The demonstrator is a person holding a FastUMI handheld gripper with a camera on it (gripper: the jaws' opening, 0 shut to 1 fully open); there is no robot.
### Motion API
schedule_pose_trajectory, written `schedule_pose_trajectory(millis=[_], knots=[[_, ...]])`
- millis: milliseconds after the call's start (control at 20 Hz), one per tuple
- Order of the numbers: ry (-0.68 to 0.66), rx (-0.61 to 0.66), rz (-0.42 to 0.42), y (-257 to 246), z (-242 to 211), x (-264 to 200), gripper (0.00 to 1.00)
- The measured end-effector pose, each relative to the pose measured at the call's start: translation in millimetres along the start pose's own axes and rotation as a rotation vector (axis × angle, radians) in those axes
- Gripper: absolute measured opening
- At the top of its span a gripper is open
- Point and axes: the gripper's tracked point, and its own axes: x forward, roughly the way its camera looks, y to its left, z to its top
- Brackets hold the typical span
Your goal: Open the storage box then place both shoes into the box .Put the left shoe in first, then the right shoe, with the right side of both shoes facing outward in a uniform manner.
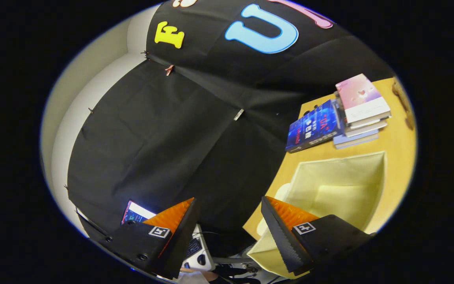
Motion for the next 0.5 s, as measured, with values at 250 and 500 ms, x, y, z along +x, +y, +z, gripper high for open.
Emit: schedule_pose_trajectory(millis=[250, 500], knots=[[-0.015, -0.092, -0.205, -64.8, 7.7, -72.7, 0.97], [-0.012, -0.106, -0.39, -133.4, 6.6, -143.6, 0.97]])
